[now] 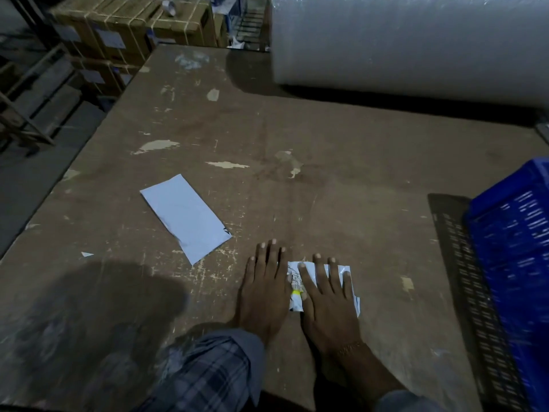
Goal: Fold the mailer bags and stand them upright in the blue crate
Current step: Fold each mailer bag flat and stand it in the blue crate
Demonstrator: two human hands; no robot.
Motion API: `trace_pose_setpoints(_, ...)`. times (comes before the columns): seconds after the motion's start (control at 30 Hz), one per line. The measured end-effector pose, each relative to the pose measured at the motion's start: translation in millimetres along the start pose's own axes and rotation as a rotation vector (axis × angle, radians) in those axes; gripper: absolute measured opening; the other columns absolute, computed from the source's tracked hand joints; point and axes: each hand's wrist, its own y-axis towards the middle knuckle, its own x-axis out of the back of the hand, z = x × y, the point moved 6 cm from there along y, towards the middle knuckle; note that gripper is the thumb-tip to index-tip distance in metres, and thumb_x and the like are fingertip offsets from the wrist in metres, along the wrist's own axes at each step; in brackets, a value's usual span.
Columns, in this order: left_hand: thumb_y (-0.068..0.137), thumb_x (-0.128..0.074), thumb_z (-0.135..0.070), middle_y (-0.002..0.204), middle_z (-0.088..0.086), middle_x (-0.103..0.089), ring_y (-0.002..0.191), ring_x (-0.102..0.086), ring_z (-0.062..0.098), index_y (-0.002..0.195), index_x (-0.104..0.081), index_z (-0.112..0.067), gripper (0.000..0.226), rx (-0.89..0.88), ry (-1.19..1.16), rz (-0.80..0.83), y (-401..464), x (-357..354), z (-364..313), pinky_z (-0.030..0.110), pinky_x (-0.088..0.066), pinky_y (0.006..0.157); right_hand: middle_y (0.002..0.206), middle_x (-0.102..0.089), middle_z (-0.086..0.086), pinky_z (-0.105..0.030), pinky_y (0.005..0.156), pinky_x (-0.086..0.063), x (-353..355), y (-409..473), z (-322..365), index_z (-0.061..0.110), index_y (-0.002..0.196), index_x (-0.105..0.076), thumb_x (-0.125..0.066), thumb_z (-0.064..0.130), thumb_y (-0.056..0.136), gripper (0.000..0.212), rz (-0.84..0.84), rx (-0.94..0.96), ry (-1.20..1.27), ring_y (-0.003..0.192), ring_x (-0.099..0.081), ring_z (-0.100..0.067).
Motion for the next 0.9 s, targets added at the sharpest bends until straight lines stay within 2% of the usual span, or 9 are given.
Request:
trace_pose_setpoints(0.07, 0.108, -0.034, -0.038, 0.175, 0.016, -0.012, 0.161, -0.012, 0.039, 0.166, -0.022, -0.008, 0.067, -0.038, 0.0, 0.006, -5, 1, -5, 0.056, -0.022, 0.128, 0.174, -0.001, -0.003, -0.058, 0.126, -0.013, 2, 12, -7, 0.033, 0.165, -0.015, -0.022, 0.038, 0.108, 0.058, 0.015, 0.067, -0.021, 0.16, 0.003, -0.029)
trace_pose_setpoints(0.23, 0.111, -0.023, -0.039, 0.175, 0.015, -0.013, 0.161, -0.013, 0.037, 0.166, -0.025, -0.007, 0.063, -0.276, 0.041, 0.007, -20, 7, -4, 0.055, -0.024, 0.127, 0.173, -0.01, -0.008, -0.057, 0.125, -0.018, 1, 32, -14, 0.03, 0.163, -0.025, -0.028, 0.038, 0.107, 0.057, 0.012, 0.067, -0.043, 0.159, -0.008, -0.034)
trace_pose_setpoints(0.33, 0.111, -0.026, -0.036, 0.176, 0.01, -0.01, 0.163, -0.008, 0.032, 0.167, -0.021, -0.012, 0.062, -0.179, 0.031, -0.009, -15, 10, 2, 0.052, -0.019, 0.129, 0.172, -0.014, -0.01, -0.059, 0.124, -0.019, -4, 8, -2, 0.024, 0.163, -0.027, -0.041, 0.043, 0.103, 0.064, 0.001, 0.029, -0.053, 0.158, -0.012, -0.038)
trace_pose_setpoints(0.4, 0.108, -0.029, -0.035, 0.175, 0.013, -0.015, 0.162, -0.014, 0.036, 0.166, -0.025, -0.009, 0.064, -0.096, 0.022, -0.014, -12, 10, -4, 0.053, -0.022, 0.128, 0.173, -0.009, -0.007, -0.057, 0.126, -0.015, -4, -8, 2, 0.026, 0.164, -0.022, -0.046, 0.041, 0.104, 0.067, 0.011, 0.028, -0.044, 0.16, -0.004, -0.034)
trace_pose_setpoints(0.5, 0.109, -0.035, -0.036, 0.173, 0.02, -0.016, 0.159, -0.02, 0.042, 0.164, -0.026, -0.001, 0.065, -0.16, 0.036, -0.005, -19, 3, -18, 0.055, -0.023, 0.127, 0.174, 0.0, -0.005, -0.054, 0.127, -0.011, 0, -3, -4, 0.032, 0.165, -0.012, -0.04, 0.036, 0.105, 0.067, 0.041, 0.071, -0.043, 0.16, 0.004, -0.03)
trace_pose_setpoints(0.63, 0.113, -0.02, -0.036, 0.172, 0.02, -0.019, 0.159, -0.02, 0.04, 0.163, -0.027, 0.001, 0.062, -0.278, 0.048, -0.004, -32, 4, -16, 0.053, -0.028, 0.126, 0.174, 0.004, -0.005, -0.052, 0.128, -0.011, -1, 17, -11, 0.035, 0.165, -0.011, -0.032, 0.037, 0.107, 0.062, 0.071, 0.071, -0.038, 0.16, 0.007, -0.03)
trace_pose_setpoints(0.73, 0.111, -0.025, -0.039, 0.174, 0.015, -0.016, 0.161, -0.016, 0.035, 0.164, -0.029, -0.005, 0.063, -0.269, 0.045, 0.014, -34, 7, -5, 0.051, -0.028, 0.126, 0.174, -0.001, -0.007, -0.055, 0.126, -0.014, 0, 11, -12, 0.035, 0.164, -0.02, -0.022, 0.043, 0.108, 0.057, 0.065, 0.006, -0.056, 0.16, -0.002, -0.035)
trace_pose_setpoints(0.8, 0.11, -0.028, -0.043, 0.175, 0.011, -0.017, 0.161, -0.017, 0.032, 0.165, -0.028, -0.009, 0.065, -0.211, 0.023, 0.029, -34, 8, 3, 0.05, -0.028, 0.127, 0.173, -0.008, -0.013, -0.056, 0.125, -0.012, 1, 3, -17, 0.034, 0.163, -0.026, -0.024, 0.05, 0.105, 0.06, 0.05, -0.092, -0.075, 0.157, -0.01, -0.042)
trace_pose_setpoints(0.9, 0.105, -0.037, -0.047, 0.168, 0.006, -0.038, 0.152, -0.04, 0.028, 0.16, -0.042, -0.014, 0.064, -0.126, -0.097, 0.0, -44, 19, 9, 0.048, -0.041, 0.119, 0.165, -0.027, -0.025, -0.056, 0.119, -0.018, 13, -4, -28, 0.025, 0.159, -0.039, -0.042, 0.056, 0.098, 0.069, -0.014, -0.348, -0.06, 0.15, -0.026, -0.049)
